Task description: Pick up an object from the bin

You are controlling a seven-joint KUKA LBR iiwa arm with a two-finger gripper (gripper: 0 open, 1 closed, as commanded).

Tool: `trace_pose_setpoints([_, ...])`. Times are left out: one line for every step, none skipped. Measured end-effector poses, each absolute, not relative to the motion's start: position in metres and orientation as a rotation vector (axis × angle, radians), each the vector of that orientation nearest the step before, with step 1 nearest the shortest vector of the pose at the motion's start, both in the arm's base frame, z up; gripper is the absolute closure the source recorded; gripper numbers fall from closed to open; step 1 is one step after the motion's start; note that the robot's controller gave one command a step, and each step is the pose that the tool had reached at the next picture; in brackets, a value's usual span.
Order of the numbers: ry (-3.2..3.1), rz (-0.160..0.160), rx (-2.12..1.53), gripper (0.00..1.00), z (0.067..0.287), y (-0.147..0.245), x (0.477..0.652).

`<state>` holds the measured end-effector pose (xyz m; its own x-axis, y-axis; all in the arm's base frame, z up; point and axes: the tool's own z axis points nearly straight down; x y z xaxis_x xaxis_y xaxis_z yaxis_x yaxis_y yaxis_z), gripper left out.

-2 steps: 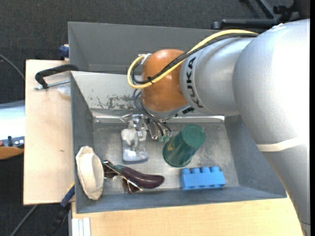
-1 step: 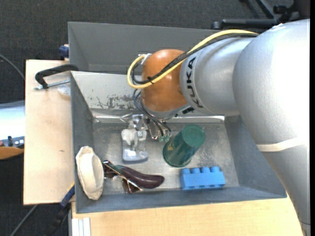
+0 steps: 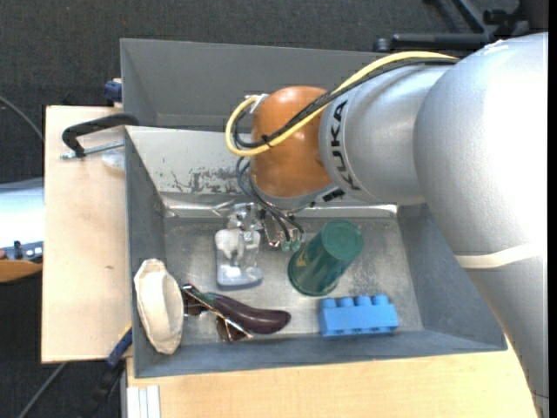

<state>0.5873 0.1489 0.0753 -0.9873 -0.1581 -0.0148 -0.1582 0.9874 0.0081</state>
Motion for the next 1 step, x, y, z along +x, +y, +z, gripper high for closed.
trace_pose_setpoints([3.118,0.015,-0.248,1.0,0.0919,0.1489,0.5861])
